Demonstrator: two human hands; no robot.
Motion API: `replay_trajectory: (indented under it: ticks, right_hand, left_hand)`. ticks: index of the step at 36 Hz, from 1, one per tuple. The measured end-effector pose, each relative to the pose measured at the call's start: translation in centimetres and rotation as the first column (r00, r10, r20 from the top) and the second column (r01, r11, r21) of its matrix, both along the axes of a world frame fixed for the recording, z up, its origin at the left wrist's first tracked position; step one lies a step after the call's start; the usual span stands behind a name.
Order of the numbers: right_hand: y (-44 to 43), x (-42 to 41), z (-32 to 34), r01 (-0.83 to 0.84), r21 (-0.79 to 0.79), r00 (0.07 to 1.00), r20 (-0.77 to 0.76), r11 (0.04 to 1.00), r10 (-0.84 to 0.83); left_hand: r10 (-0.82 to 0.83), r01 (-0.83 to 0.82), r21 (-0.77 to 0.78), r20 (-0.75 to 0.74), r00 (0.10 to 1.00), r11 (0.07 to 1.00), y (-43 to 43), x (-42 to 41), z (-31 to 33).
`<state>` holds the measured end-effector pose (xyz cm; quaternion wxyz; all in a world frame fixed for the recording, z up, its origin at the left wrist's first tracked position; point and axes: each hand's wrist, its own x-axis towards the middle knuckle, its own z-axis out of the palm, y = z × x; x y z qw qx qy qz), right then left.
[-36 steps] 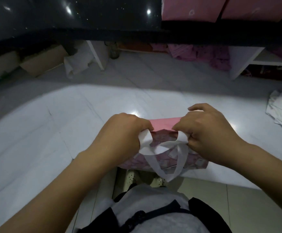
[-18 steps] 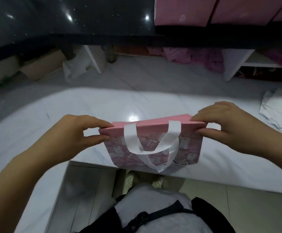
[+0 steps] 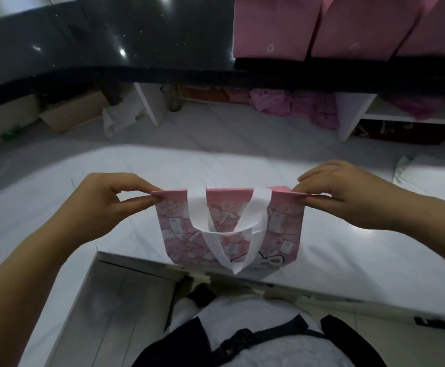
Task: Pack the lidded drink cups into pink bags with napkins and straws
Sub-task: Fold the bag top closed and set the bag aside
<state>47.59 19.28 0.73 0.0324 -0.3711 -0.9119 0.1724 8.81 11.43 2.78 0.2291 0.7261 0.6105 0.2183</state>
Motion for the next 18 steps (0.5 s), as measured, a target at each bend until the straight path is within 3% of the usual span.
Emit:
replay_trajectory:
  ticks: [8,18]
  right_hand:
    - [0.2,0.0,1.0,-0.009,0.035,0.999,0.053,0.999,0.007]
    - [-3.3,0.3,0.2,0.095,0.117,0.986,-0.150,0.989,-0.077]
  left_hand:
    - [0.080,-0.081,0.042,0.027,0.996,0.996,1.7,0.7,-0.6]
    - [0.249,-0.236,-0.080,0.271,0.930,0.969,7.4,3.5,-1.1]
